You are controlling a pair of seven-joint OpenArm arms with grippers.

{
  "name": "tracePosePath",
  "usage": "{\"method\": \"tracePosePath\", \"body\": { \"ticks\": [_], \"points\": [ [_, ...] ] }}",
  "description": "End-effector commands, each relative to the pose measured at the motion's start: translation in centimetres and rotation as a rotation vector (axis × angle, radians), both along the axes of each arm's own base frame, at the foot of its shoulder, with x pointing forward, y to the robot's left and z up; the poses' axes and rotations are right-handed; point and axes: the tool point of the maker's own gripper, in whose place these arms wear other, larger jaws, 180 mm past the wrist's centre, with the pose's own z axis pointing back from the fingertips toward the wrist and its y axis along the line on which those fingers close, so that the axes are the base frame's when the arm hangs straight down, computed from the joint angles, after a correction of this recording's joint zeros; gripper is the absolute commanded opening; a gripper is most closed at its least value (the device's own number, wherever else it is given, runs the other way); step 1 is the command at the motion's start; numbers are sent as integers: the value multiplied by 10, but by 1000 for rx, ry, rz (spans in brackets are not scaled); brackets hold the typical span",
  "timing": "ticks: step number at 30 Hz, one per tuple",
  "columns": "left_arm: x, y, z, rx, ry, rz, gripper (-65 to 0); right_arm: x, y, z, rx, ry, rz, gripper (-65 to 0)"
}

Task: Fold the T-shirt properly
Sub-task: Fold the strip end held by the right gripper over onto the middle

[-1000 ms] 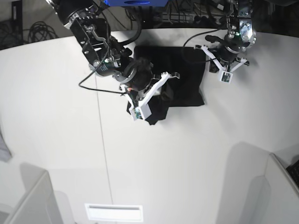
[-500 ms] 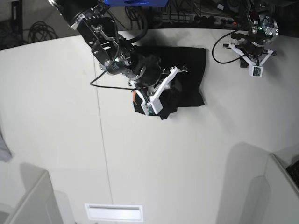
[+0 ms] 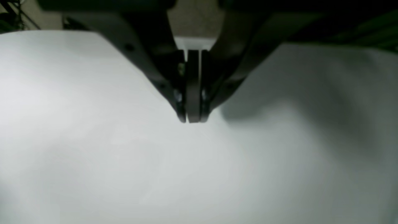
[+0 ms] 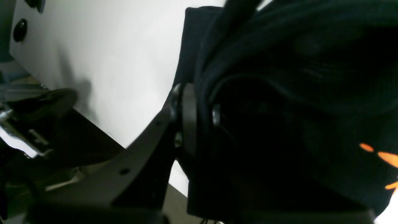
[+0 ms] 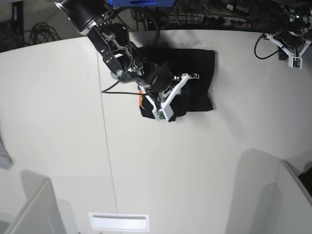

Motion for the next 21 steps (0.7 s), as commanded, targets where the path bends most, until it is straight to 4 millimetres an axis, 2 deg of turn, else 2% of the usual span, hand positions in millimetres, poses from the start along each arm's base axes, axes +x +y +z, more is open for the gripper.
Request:
{"method": "tracePosePath", "body": {
  "ticks": [1,4,13,21],
  "points": [
    [3,8,11,25,-28,-5,-650,4,10,17,43,-33,14,-650],
    [2,14,15,38,-35,12,-650,3,12,21,52,-30,20,-650],
    [3,12,13,30,-35,8,-650,-3,16,16,47,5,38,-650],
    [2,14,14,34,-36,15,-650,0,17,-3,10,52,35,-650]
  ]
}}
